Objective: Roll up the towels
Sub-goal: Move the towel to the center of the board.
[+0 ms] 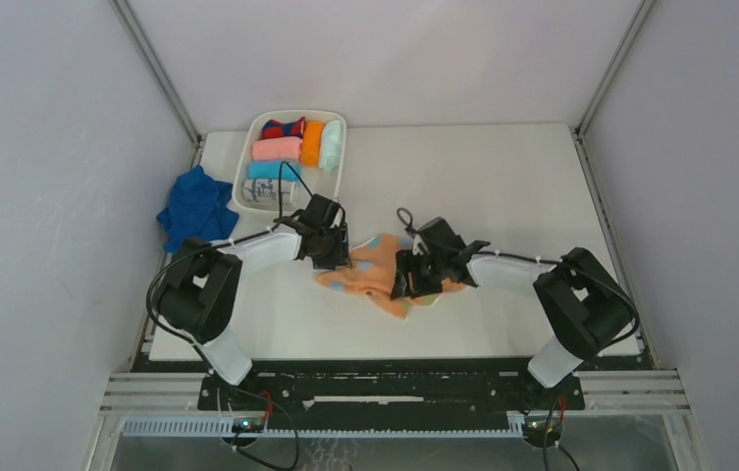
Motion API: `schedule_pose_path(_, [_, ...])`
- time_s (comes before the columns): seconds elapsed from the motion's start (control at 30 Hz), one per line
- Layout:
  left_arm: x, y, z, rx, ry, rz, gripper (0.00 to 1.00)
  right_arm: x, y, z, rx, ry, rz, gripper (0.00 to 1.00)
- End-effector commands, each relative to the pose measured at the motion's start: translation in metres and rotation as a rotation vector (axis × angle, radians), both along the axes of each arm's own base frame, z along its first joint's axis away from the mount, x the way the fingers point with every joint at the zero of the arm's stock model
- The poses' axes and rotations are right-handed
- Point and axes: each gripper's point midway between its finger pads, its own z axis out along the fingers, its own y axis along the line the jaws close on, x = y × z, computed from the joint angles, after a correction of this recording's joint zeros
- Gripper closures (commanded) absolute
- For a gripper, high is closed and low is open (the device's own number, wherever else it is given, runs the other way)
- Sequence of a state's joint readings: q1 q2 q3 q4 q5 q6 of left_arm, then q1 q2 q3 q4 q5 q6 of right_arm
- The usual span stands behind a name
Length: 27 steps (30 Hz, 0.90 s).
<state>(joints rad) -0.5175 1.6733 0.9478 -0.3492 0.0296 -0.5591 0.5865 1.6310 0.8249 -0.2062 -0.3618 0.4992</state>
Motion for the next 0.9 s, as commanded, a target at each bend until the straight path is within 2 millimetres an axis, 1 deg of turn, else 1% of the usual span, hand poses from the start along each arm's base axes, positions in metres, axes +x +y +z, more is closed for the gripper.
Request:
schedule_pose_path(0.0, [0.039,-0.004,0.020,0.010,-0.084,-0.019,0.49,-0.035,0.033,0.020,0.049,-0.028,0.073,0.41])
schedule_pose_path(0.03, [0.045,-0.005,0.024,0.017,-0.103,-0.028,0.49,-0.033,0.035,0.031,0.062,-0.061,0.079,0.40])
schedule_pose_path(0.1, [0.052,-0.006,0.037,0.014,-0.142,-0.037,0.48,-0.022,0.027,0.048,0.048,-0.119,0.046,0.40])
schedule_pose_path(0.17, [0.054,-0.005,0.056,-0.002,-0.195,-0.036,0.46,-0.009,0.009,0.060,0.010,-0.161,-0.015,0.40])
schedule_pose_path(0.2, [0.051,-0.004,0.063,-0.001,-0.221,-0.036,0.44,-0.003,-0.005,0.063,-0.020,-0.175,-0.058,0.40])
schedule_pose_path(0.23, [0.047,-0.003,0.076,0.000,-0.257,-0.040,0.43,0.000,-0.019,0.064,-0.057,-0.179,-0.100,0.40])
schedule_pose_path(0.27, [0.041,-0.002,0.082,0.008,-0.275,-0.042,0.42,0.002,-0.035,0.062,-0.102,-0.180,-0.144,0.40])
schedule_pose_path(0.33, [0.026,-0.001,0.091,0.020,-0.296,-0.057,0.41,0.001,-0.065,0.059,-0.200,-0.171,-0.229,0.40])
schedule_pose_path(0.4, [0.006,-0.004,0.096,0.029,-0.314,-0.083,0.39,-0.006,-0.090,0.055,-0.272,-0.158,-0.291,0.40])
schedule_pose_path(0.5, [-0.021,-0.010,0.099,0.014,-0.323,-0.120,0.38,-0.021,-0.118,0.048,-0.324,-0.131,-0.368,0.40])
schedule_pose_path(0.53, [-0.030,-0.012,0.099,0.006,-0.323,-0.133,0.38,-0.026,-0.128,0.042,-0.338,-0.114,-0.397,0.40])
schedule_pose_path(0.6, [-0.046,-0.017,0.096,-0.001,-0.317,-0.156,0.37,-0.031,-0.141,0.036,-0.343,-0.093,-0.443,0.43])
schedule_pose_path(0.7, [-0.065,-0.024,0.093,0.005,-0.306,-0.193,0.37,-0.035,-0.150,0.031,-0.357,-0.067,-0.472,0.49])
schedule_pose_path(0.87, [-0.089,-0.032,0.079,0.036,-0.273,-0.238,0.36,-0.040,-0.156,0.020,-0.396,-0.039,-0.476,0.55])
